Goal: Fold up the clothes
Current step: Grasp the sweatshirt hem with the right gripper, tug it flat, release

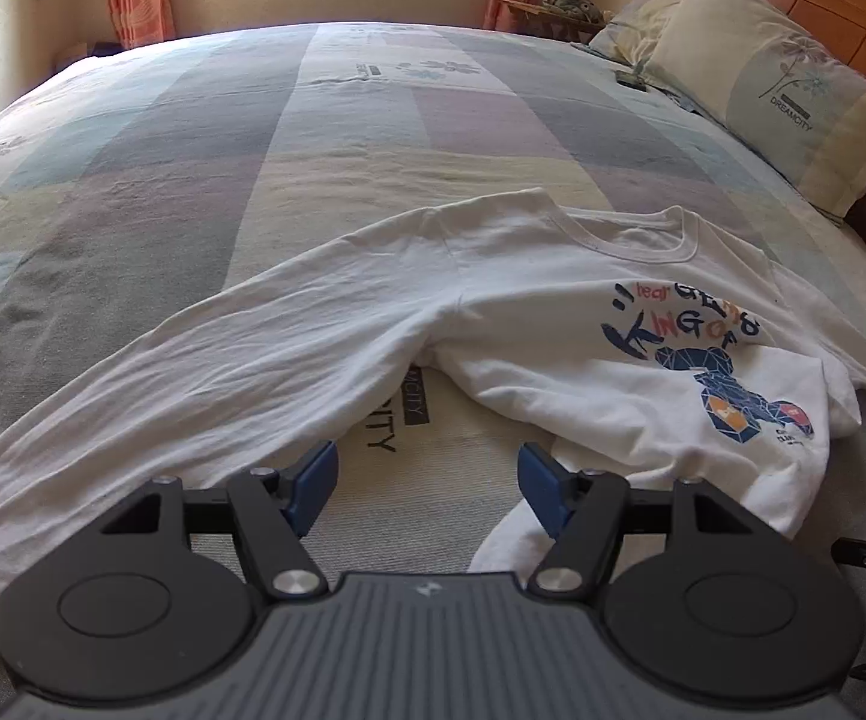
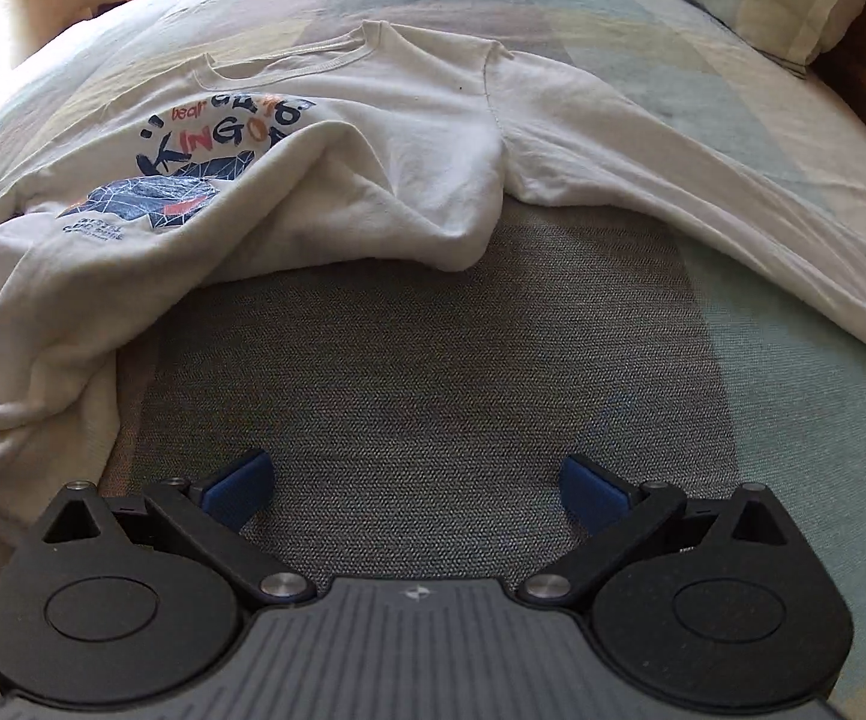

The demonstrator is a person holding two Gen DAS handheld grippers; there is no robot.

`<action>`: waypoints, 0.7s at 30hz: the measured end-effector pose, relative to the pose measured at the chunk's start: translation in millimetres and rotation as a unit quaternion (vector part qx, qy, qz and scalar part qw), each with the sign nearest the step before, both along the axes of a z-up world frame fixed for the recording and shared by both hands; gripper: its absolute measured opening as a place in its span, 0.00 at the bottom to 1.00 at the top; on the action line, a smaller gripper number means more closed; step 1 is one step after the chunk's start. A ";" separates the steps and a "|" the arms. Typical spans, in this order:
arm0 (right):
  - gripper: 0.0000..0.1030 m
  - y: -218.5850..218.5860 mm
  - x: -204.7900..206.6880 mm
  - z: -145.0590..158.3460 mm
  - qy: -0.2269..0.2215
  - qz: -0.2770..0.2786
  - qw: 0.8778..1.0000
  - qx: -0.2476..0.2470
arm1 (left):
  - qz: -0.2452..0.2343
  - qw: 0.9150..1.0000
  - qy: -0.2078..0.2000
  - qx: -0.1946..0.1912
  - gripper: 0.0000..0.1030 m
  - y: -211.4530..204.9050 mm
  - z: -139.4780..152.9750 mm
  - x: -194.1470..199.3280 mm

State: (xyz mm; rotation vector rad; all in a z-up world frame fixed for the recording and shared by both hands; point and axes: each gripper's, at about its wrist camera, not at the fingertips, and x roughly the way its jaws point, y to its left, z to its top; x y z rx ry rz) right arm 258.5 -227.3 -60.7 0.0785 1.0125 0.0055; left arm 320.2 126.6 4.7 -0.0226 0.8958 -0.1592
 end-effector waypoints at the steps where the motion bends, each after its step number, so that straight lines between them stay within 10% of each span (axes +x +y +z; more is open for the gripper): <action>1: 1.00 -4.6 -1.2 -0.4 -0.007 -0.003 1.000 0.012 | -0.009 1.000 0.003 0.001 0.65 -10.3 1.9 -2.3; 15: 1.00 -112.3 -11.5 25.6 -0.130 -0.054 0.961 0.240 | -0.018 0.999 0.001 0.035 0.66 -88.9 13.3 -30.2; 21: 1.00 -179.2 54.8 78.7 -0.190 -0.035 0.980 0.053 | -0.004 0.999 0.001 0.046 0.67 -101.5 15.4 -54.1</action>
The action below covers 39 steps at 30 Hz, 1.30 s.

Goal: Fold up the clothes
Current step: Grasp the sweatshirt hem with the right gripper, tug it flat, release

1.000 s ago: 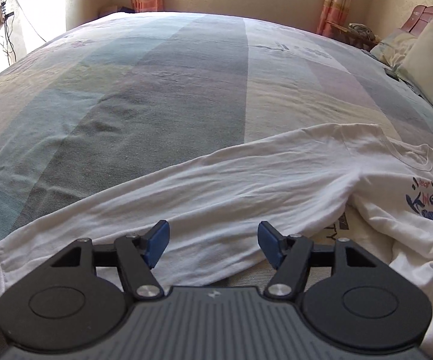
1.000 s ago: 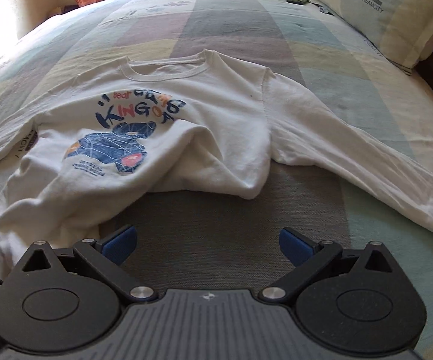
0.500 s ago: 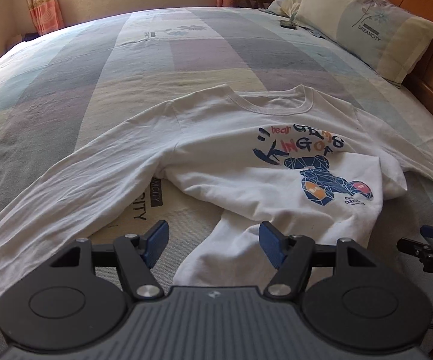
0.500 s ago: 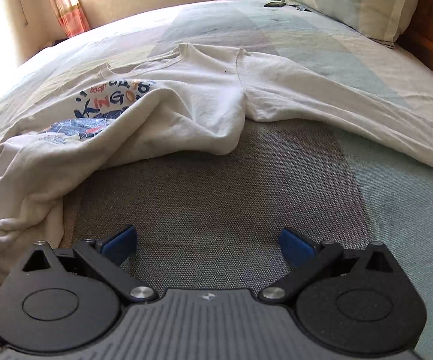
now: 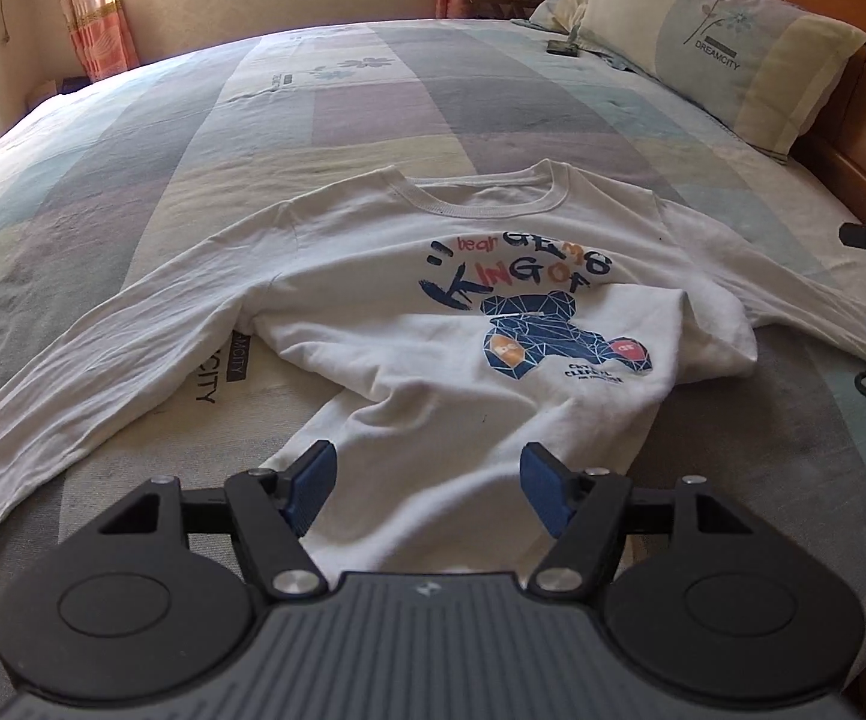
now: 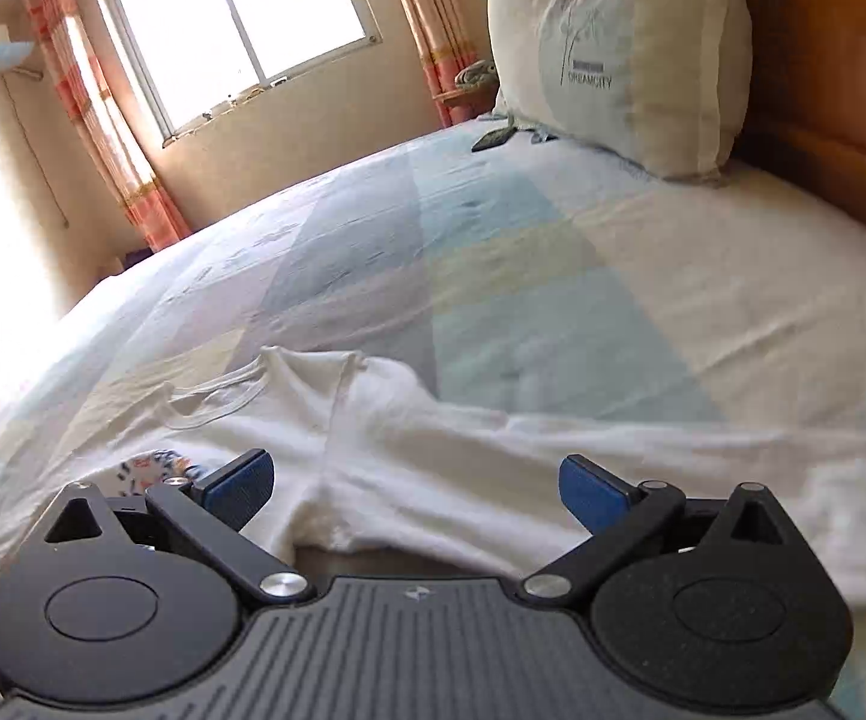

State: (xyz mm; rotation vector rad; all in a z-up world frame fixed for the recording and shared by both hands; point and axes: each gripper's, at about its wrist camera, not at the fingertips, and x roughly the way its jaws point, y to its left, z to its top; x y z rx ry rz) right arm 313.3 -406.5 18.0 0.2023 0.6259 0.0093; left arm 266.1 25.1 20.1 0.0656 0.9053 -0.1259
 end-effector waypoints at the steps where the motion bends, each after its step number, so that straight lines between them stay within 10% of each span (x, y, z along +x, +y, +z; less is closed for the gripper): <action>1: 1.00 -7.7 18.1 -1.8 0.014 0.009 0.999 -0.028 | 0.007 1.000 0.003 0.001 0.67 1.9 -0.8 -2.7; 8: 0.47 -19.3 96.6 -45.9 0.109 0.129 0.981 -0.100 | 0.053 0.998 0.021 0.009 0.67 15.0 -6.4 -22.0; 19: 0.39 0.4 102.0 -63.6 0.120 0.210 0.962 -0.128 | 0.070 0.997 0.036 0.003 0.67 15.3 -17.0 -30.6; 23: 0.06 1.2 102.5 -62.0 0.121 0.214 0.961 -0.129 | 0.058 0.998 0.037 0.004 0.67 7.1 -17.5 -29.7; 31: 0.07 -10.2 110.9 -55.4 0.107 0.129 0.976 -0.137 | 0.074 0.997 0.029 0.011 0.67 14.8 -11.5 -28.3; 39: 0.43 2.6 95.1 -48.5 0.095 0.120 0.988 -0.019 | 0.107 0.994 0.029 0.000 0.70 29.2 -13.6 -31.8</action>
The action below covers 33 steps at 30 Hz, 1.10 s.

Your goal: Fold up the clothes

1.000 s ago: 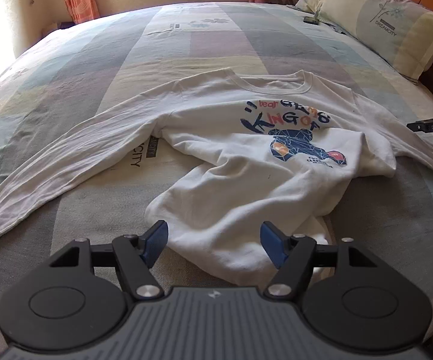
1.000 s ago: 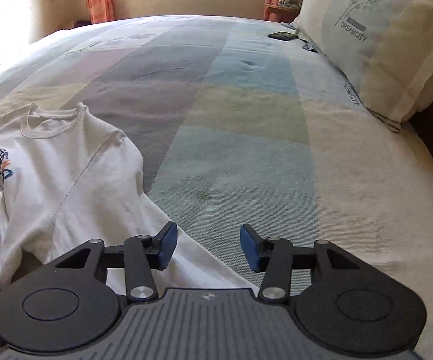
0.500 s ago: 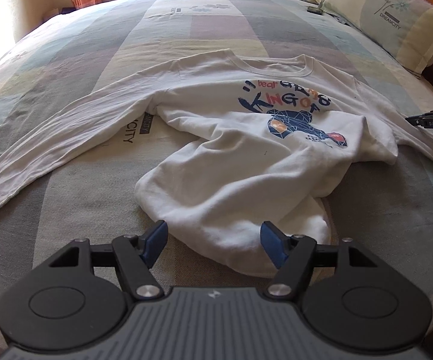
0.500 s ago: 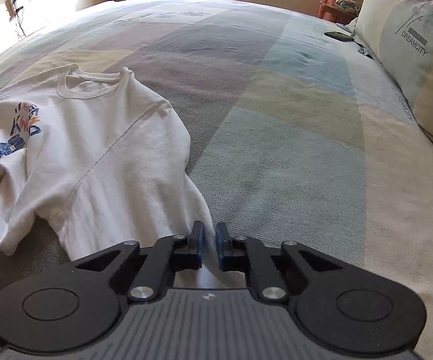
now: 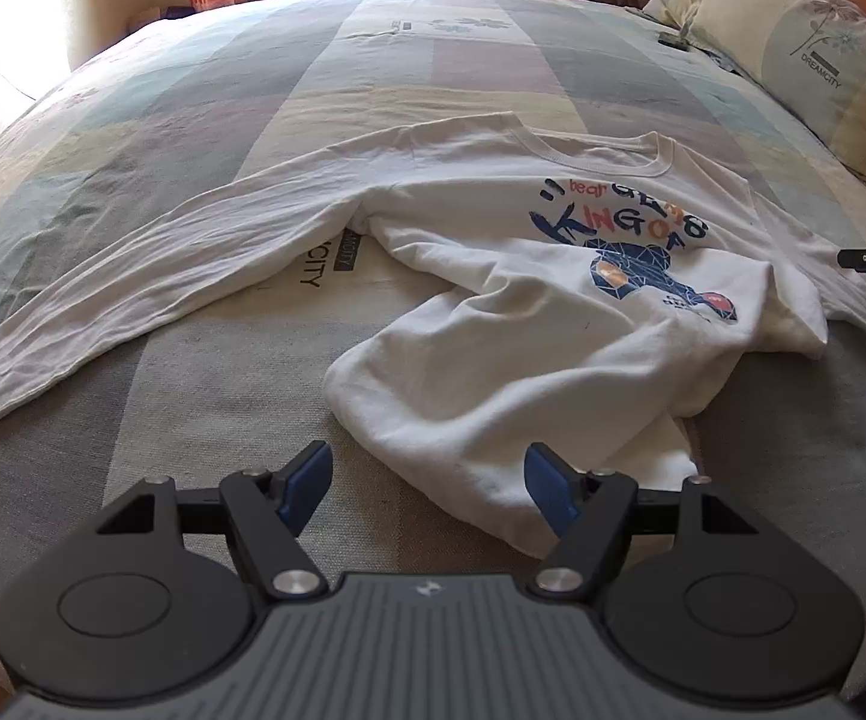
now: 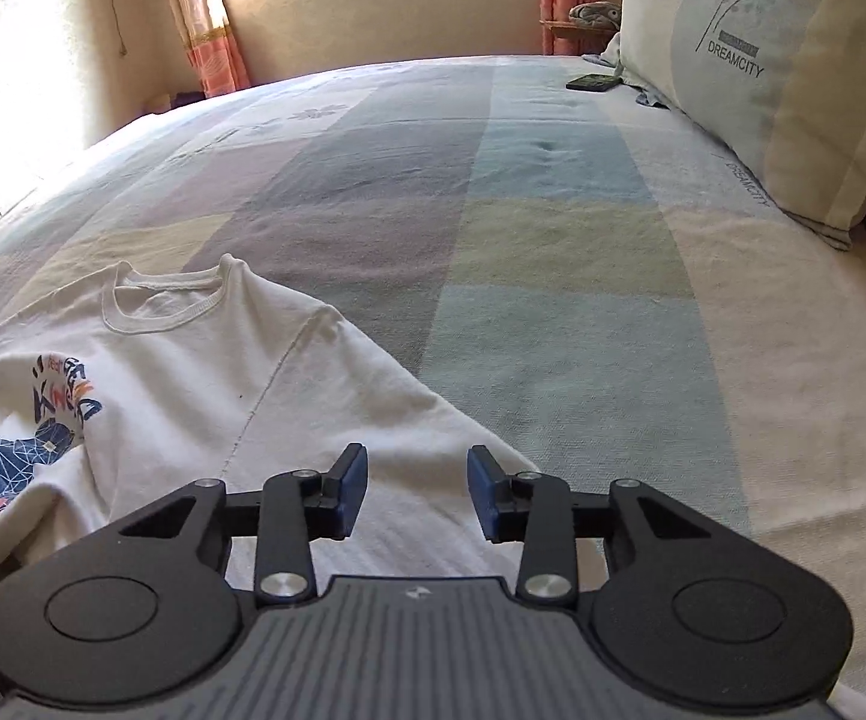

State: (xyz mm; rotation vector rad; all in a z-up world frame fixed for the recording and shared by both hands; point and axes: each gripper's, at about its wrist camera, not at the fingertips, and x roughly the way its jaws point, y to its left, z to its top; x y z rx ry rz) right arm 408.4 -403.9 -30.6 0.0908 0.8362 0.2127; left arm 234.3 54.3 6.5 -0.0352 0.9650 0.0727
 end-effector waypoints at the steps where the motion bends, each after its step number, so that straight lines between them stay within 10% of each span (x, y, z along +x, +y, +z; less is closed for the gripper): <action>1: 0.43 -5.5 0.8 -6.3 0.009 -0.016 1.000 -0.010 | 0.006 1.000 -0.001 -0.003 0.70 2.7 -0.2 -1.4; 8: 0.54 -76.1 -37.5 2.6 0.013 -0.185 0.983 0.016 | 0.057 0.998 -0.008 -0.026 0.70 25.4 -4.8 -11.0; 17: 0.72 -43.3 -67.3 -8.3 0.049 -0.220 0.974 -0.032 | 0.048 0.997 -0.016 -0.051 0.72 48.0 -15.3 -13.1; 24: 0.87 69.7 -88.2 17.3 0.031 -0.076 0.995 0.049 | 0.006 0.996 -0.037 -0.083 0.75 67.1 -22.1 -8.8; 33: 0.91 240.9 -143.7 19.5 0.081 0.118 0.987 0.067 | -0.042 0.995 -0.040 -0.082 0.76 98.2 -29.2 -13.2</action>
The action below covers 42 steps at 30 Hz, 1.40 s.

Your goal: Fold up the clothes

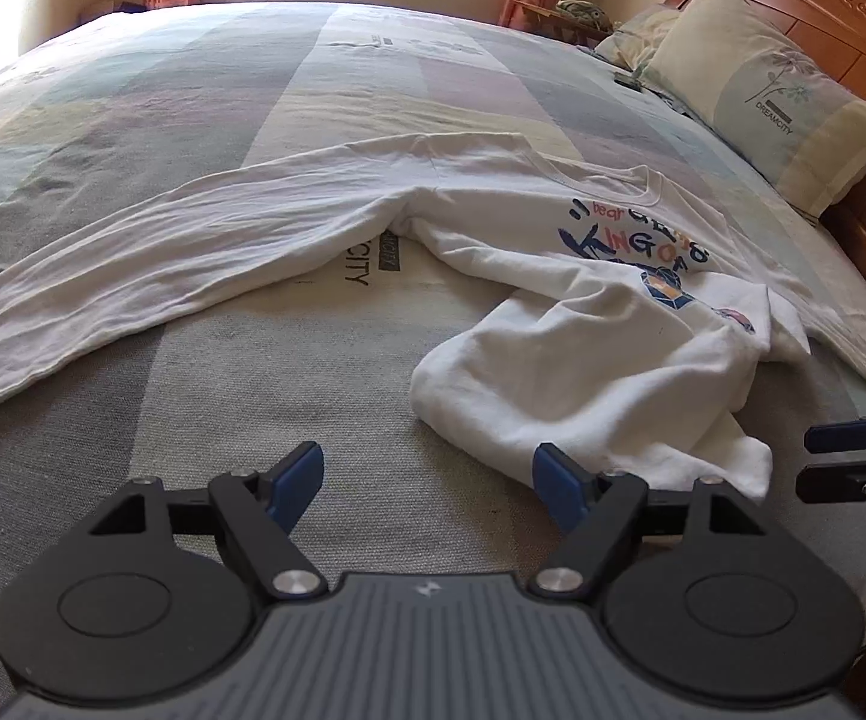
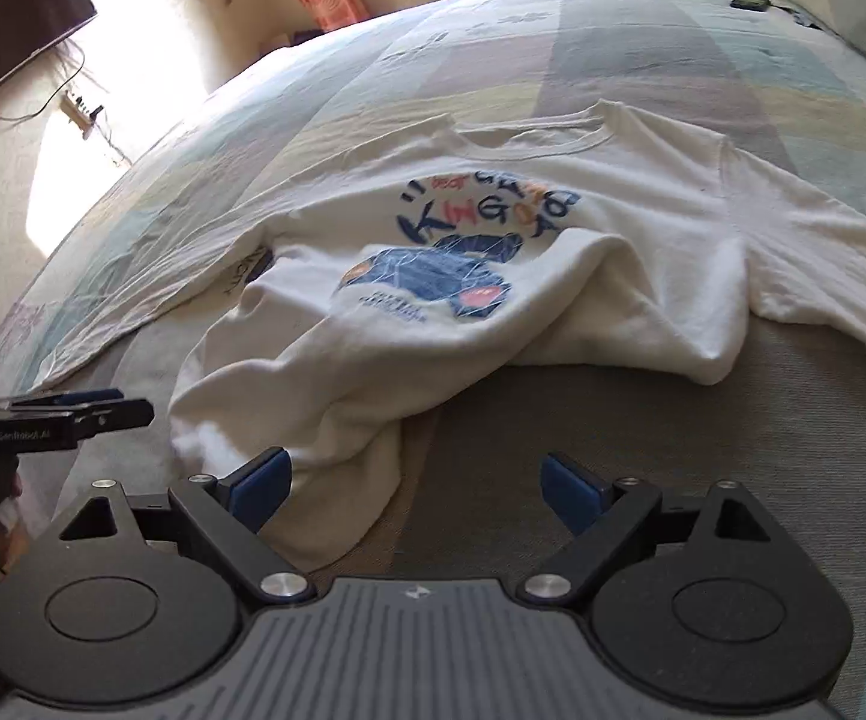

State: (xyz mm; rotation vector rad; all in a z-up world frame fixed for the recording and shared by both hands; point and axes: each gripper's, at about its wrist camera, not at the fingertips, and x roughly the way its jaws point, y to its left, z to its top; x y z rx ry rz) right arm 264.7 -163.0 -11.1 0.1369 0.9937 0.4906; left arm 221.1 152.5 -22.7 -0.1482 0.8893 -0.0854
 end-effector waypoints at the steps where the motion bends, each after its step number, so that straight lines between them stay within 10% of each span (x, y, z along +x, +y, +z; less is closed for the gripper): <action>1: 0.91 15.9 -5.7 -2.7 0.005 0.015 1.000 -0.008 | -0.005 1.000 0.000 0.001 0.76 3.6 -0.8 -0.6; 11: 0.92 120.5 -33.9 -4.8 -0.099 0.061 0.969 -0.220 | -0.028 1.000 0.002 0.000 0.77 43.8 -11.3 -10.0; 21: 0.94 183.5 -18.9 -27.7 -0.204 0.182 0.878 -0.393 | 0.007 1.000 0.010 -0.007 0.77 71.7 -15.3 -15.4; 42: 1.00 45.3 90.5 10.7 -0.215 0.034 0.942 -0.257 | 0.082 0.996 0.025 0.021 0.80 -15.2 -1.3 -35.0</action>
